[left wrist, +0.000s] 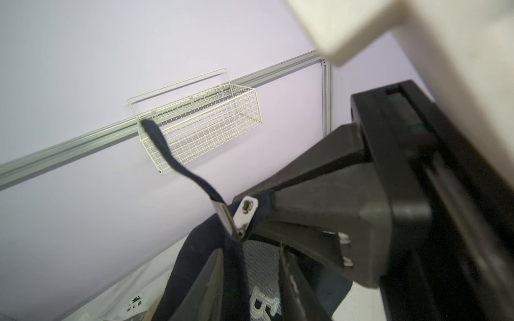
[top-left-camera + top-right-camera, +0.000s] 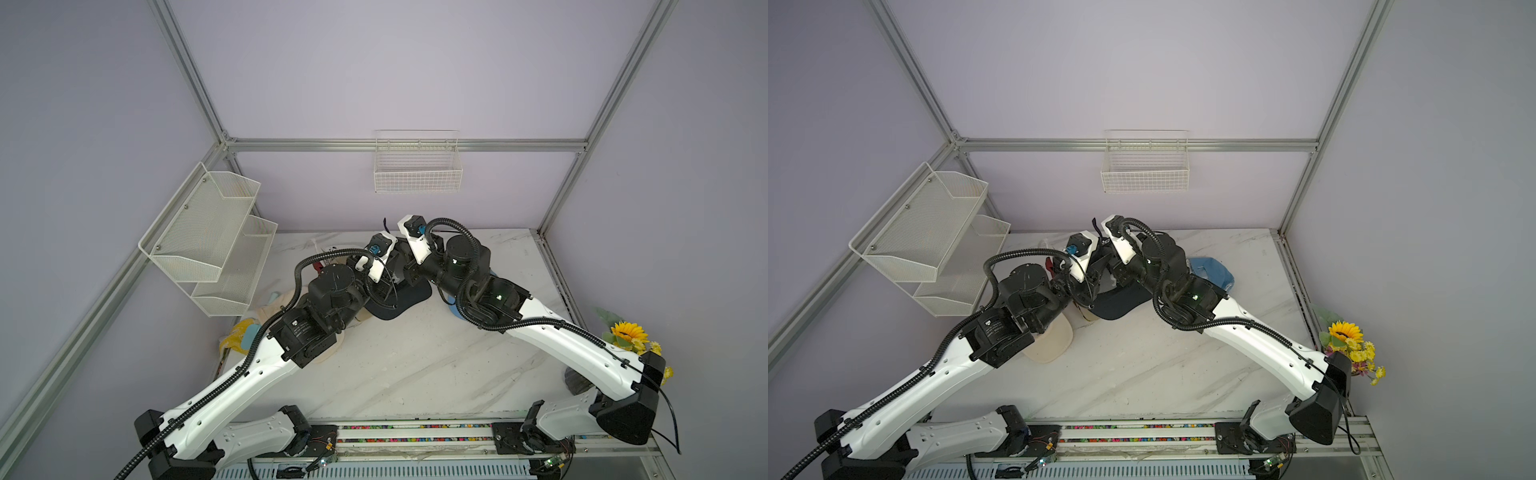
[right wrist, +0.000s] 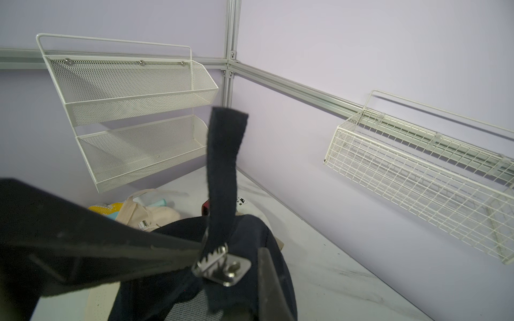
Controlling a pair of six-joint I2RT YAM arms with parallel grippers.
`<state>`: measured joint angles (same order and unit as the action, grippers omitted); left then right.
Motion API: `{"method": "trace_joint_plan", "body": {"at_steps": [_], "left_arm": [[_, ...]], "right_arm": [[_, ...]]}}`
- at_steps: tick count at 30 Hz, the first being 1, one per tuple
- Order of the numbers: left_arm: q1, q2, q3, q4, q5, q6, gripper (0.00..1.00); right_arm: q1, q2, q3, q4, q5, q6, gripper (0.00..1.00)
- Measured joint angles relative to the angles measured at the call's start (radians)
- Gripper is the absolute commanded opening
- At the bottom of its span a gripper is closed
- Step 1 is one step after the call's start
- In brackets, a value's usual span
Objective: Open the adjustable buckle of the baseball cap
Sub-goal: Pull the adjustable strap on the baseball cap.
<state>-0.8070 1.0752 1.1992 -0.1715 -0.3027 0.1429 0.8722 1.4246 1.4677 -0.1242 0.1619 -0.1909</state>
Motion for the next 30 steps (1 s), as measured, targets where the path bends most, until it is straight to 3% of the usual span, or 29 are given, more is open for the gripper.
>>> {"method": "trace_joint_plan", "body": {"at_steps": [20, 30], "left_arm": [[0.021, 0.006, 0.002, 0.021, 0.011, 0.007, 0.00], [0.022, 0.000, 0.001, 0.019, 0.013, 0.007, 0.00]], "right_arm": [[0.000, -0.003, 0.000, 0.000, 0.001, 0.003, 0.00], [0.000, -0.006, 0.000, 0.000, 0.022, 0.003, 0.00]]}}
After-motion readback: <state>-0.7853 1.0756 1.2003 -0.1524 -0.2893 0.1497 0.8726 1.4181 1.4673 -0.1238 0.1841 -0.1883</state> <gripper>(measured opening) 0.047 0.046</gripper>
